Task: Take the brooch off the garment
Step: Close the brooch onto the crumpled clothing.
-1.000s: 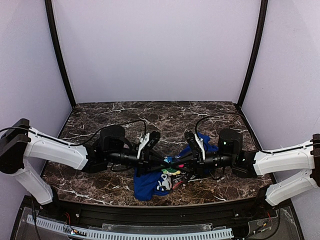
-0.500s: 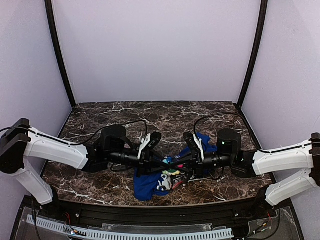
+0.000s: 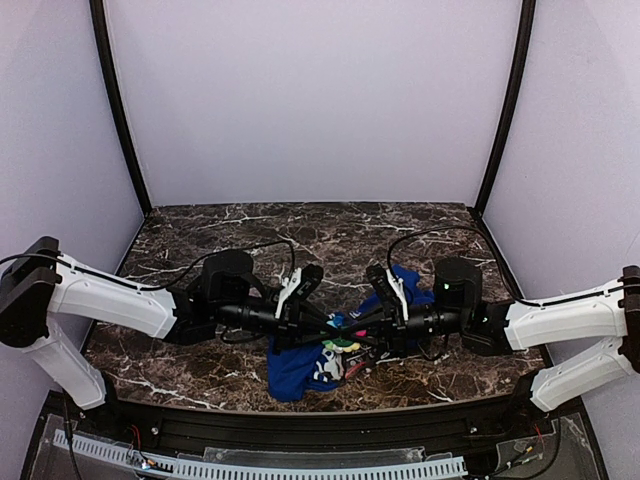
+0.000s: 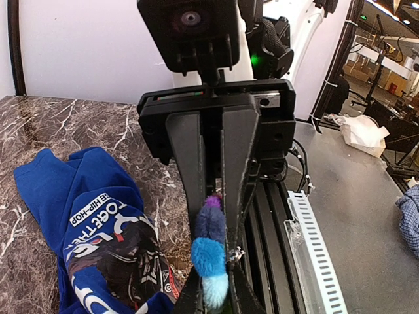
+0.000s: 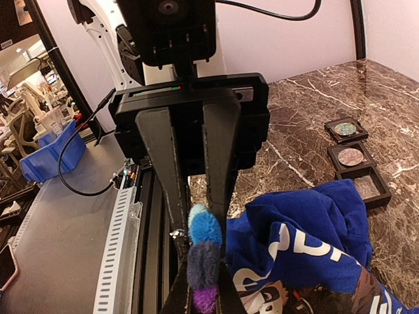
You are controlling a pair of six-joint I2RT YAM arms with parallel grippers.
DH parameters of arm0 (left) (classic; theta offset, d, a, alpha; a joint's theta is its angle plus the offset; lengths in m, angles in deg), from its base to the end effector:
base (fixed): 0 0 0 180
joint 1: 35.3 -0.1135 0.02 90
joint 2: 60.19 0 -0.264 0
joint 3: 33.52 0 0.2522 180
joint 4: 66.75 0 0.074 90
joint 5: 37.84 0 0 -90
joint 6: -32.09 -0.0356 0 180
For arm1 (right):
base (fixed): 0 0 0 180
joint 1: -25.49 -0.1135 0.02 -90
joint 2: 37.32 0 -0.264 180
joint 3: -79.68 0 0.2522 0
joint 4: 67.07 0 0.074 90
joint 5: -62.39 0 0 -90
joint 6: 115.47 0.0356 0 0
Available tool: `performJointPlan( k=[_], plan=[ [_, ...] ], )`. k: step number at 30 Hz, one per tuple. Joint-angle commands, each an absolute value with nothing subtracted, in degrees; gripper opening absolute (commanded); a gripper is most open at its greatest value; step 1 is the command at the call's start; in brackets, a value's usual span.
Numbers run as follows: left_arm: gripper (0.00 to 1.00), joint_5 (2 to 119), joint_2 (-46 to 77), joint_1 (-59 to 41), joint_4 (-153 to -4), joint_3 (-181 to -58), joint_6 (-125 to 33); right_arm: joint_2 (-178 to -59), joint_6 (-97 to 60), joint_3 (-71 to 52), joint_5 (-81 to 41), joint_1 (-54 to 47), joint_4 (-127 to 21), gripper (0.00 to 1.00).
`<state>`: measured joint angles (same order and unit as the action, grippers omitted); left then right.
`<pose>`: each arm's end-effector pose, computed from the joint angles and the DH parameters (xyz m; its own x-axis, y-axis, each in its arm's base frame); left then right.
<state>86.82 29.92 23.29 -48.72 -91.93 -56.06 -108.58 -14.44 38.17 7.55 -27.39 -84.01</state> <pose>0.1575 -0.2968 0.2206 -0.1551 0.2030 -0.9668 0.9855 -0.0364 -0.1657 0.1374 0.2154 0.2155 -0.3209 -0.1648 -0.9327 -0.9469 0.0786 0.3119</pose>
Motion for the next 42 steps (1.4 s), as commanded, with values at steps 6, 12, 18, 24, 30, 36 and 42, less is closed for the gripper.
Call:
performJointPlan(
  k=[6, 12, 18, 24, 30, 36, 42],
  plan=[
    [0.14, 87.1, 30.0, 23.7, -48.6, -93.8, -56.1, -109.1, -14.1, 36.9, 4.8, -28.0, -85.7, 0.00],
    [0.17, 87.4, 30.0, 23.7, -48.9, -93.9, -56.2, -109.6, -13.9, 36.6, 4.4, -27.9, -85.6, 0.00],
    [0.18, 87.1, 30.0, 23.7, -49.7, -94.3, -56.2, -110.1, -13.8, 36.3, 4.3, -27.9, -85.7, 0.00],
    [0.18, 87.1, 30.3, 23.7, -50.0, -94.5, -56.3, -110.5, -13.6, 36.0, 4.5, -27.9, -85.8, 0.00],
    [0.14, 87.6, 30.7, 23.7, -50.5, -95.1, -56.6, -111.1, -14.0, 35.8, 5.7, -28.0, -85.7, 0.00],
    [0.13, 87.7, 30.8, 23.7, -50.9, -95.5, -56.8, -111.8, -14.1, 35.5, 5.6, -28.0, -85.4, 0.00],
    [0.13, 87.8, 30.8, 23.7, -51.5, -95.8, -57.1, -112.2, -14.1, 35.2, 5.1, -27.9, -85.3, 0.00]
  ],
)
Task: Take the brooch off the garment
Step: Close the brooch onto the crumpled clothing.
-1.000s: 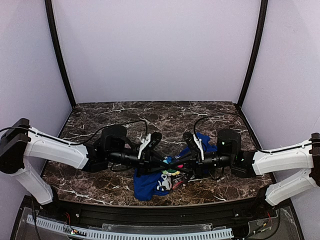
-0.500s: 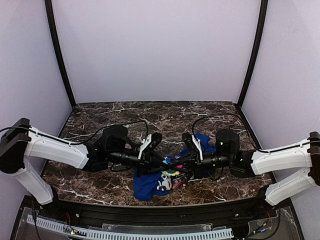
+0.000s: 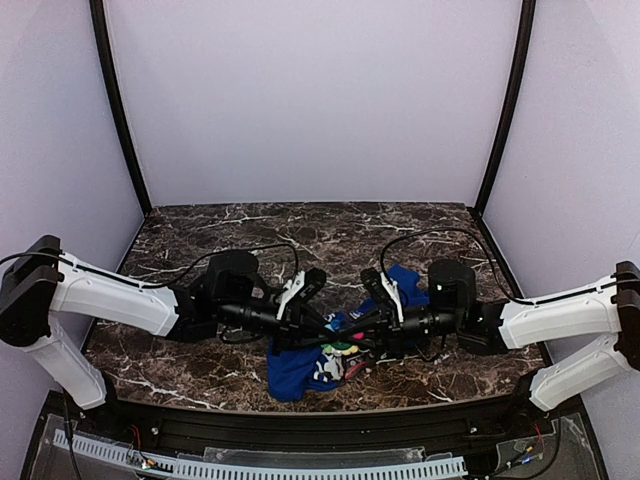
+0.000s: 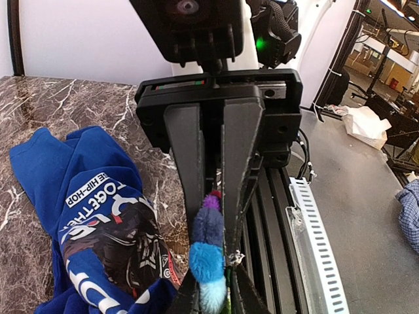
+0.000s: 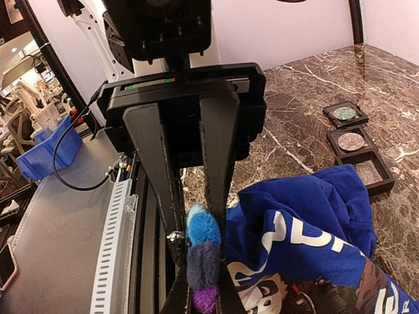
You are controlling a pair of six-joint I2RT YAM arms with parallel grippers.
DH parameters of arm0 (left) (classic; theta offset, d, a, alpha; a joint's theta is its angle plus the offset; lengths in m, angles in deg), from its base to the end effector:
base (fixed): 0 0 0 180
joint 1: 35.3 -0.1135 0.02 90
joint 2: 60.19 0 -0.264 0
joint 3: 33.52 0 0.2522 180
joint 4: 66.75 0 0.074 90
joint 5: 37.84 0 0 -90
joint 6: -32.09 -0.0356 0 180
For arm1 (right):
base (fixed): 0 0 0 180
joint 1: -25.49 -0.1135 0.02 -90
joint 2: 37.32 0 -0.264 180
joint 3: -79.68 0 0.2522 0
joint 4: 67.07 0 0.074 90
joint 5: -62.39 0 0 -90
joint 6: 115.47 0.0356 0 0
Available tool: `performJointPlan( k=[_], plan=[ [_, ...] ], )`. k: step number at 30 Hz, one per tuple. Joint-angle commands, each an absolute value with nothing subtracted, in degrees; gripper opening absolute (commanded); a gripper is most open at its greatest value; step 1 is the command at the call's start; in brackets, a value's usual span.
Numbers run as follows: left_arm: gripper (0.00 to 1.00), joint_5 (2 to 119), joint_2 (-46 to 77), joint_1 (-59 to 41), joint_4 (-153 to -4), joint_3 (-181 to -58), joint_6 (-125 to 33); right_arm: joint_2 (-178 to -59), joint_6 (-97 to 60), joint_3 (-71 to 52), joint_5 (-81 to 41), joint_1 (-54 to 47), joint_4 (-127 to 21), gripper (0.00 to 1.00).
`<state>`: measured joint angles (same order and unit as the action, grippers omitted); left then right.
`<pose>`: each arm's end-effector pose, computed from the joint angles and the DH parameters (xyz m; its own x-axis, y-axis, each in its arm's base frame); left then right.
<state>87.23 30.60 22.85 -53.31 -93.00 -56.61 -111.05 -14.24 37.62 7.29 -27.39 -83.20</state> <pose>0.1606 -0.2973 0.2148 -0.1842 0.2613 -0.9475 0.9799 -0.0267 -0.1979 0.1407 0.2197 0.2069 -0.3507 -0.1987 -0.9151 -0.9362 0.0960 0.3380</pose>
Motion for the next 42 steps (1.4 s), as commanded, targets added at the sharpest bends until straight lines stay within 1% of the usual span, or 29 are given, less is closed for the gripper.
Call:
performJointPlan(
  k=[1, 15, 42],
  plan=[
    [0.13, 87.8, 30.8, 23.7, -51.7, -95.9, -57.2, -112.3, -14.1, 35.1, 4.9, -28.0, -85.3, 0.00],
    [0.18, 88.4, 30.5, 23.7, -51.8, -95.7, -57.2, -113.4, -13.3, 34.1, 3.2, -27.9, -84.6, 0.00],
    [0.20, 88.4, 31.2, 23.7, -53.0, -96.8, -57.5, -114.9, -13.3, 33.7, 4.2, -28.0, -84.7, 0.00]
  ],
)
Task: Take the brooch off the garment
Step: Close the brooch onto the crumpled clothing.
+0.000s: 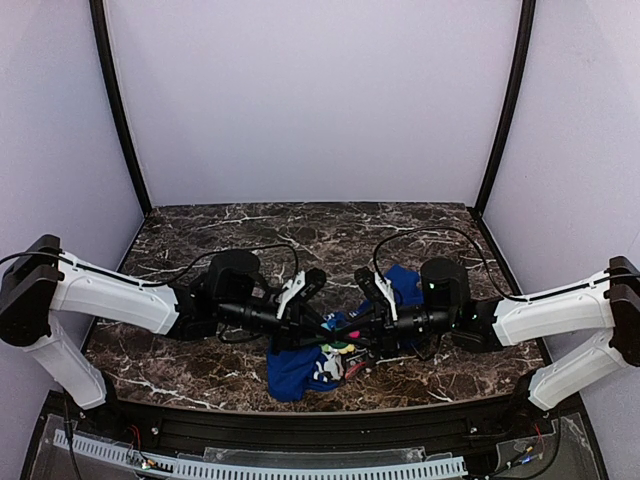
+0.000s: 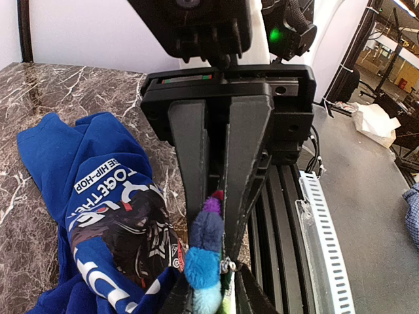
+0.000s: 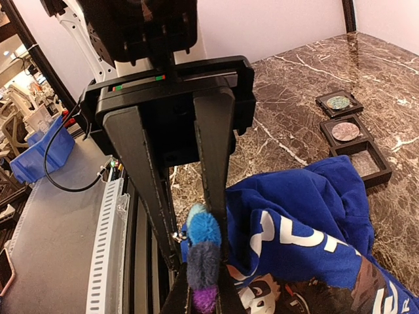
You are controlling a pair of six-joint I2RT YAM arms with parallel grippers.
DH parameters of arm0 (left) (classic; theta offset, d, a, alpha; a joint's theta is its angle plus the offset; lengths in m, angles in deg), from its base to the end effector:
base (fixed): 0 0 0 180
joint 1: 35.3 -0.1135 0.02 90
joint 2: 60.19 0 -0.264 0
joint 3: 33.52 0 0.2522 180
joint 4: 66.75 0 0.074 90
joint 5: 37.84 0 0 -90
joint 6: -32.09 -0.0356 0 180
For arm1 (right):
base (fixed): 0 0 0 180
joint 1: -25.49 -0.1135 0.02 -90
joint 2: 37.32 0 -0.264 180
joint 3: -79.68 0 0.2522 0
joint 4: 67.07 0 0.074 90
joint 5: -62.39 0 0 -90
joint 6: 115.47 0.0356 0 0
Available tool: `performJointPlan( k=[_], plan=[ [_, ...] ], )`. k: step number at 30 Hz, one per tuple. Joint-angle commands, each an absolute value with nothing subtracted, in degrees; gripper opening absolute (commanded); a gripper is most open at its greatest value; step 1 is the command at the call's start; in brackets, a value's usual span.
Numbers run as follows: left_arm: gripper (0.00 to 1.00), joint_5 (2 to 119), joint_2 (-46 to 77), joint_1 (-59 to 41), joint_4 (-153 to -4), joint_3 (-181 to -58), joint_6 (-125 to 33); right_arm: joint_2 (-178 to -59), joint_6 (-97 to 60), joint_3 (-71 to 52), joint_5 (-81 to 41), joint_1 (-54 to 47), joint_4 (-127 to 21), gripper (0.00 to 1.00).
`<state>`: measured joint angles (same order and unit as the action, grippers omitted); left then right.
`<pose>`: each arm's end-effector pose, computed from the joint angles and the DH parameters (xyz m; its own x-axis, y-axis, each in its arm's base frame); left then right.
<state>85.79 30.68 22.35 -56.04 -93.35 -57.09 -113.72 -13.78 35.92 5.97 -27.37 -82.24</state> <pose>0.1638 -0.2955 0.2114 -0.1999 0.2934 -0.9349 0.9785 0.0110 -0.2058 0.1468 0.2265 0.2030 -0.3766 -0.2176 -0.9004 -0.9256 0.1292 0.3559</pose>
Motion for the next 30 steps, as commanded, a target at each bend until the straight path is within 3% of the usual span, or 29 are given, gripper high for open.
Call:
performJointPlan(
  k=[1, 30],
  plan=[
    [0.20, 88.4, 31.3, 23.7, -53.0, -96.9, -57.5, -114.9, -13.3, 33.6, 4.2, -27.9, -84.8, 0.00],
    [0.19, 86.7, 28.2, 23.7, -44.9, -91.6, -56.0, -112.1, -11.8, 35.9, 2.1, -27.7, -86.6, 0.00]
  ],
)
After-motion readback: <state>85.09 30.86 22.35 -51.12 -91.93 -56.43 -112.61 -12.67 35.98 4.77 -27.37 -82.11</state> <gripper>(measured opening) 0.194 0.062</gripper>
